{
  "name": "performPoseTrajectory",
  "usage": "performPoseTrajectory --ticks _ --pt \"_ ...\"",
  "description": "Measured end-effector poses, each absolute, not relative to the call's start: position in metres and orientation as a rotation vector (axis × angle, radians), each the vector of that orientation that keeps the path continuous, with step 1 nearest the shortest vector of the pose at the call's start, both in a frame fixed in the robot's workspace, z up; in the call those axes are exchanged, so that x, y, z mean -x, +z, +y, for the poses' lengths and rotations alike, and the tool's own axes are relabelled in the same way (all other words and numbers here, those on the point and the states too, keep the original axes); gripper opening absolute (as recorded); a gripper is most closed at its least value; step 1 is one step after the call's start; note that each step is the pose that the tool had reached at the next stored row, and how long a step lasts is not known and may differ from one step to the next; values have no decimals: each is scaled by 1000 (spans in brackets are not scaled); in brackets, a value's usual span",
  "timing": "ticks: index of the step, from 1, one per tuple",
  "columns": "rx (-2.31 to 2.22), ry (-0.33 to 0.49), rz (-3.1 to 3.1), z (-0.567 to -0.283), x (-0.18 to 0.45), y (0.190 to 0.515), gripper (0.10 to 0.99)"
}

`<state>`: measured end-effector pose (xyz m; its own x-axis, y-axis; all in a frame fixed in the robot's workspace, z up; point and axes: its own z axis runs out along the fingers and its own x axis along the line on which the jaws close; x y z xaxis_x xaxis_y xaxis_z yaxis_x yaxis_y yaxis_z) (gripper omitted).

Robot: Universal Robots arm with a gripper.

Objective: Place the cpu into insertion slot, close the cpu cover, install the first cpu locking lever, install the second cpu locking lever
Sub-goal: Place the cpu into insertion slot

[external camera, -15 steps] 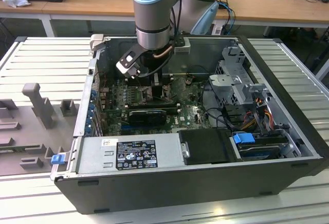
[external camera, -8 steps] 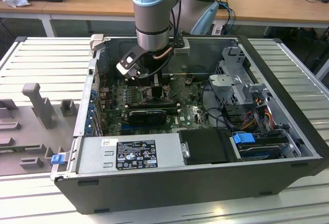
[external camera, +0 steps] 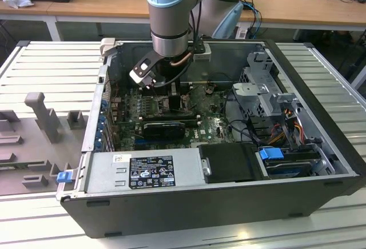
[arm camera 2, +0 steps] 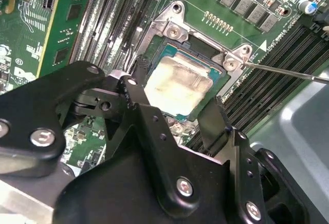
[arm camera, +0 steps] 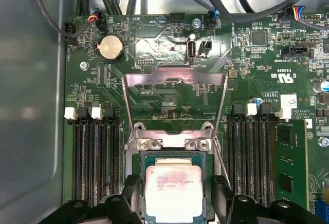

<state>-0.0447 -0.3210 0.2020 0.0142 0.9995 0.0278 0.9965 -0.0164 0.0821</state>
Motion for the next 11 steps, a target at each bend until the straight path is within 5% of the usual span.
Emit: performPoseTrajectory --ticks 1,6,9,11 --pt "-2209 120 2175 -321 45 203 663" --pt "-2209 120 2175 -321 45 214 278" --pt "-2210 120 2175 -321 45 216 220" --pt "-2210 120 2175 -321 45 218 106"
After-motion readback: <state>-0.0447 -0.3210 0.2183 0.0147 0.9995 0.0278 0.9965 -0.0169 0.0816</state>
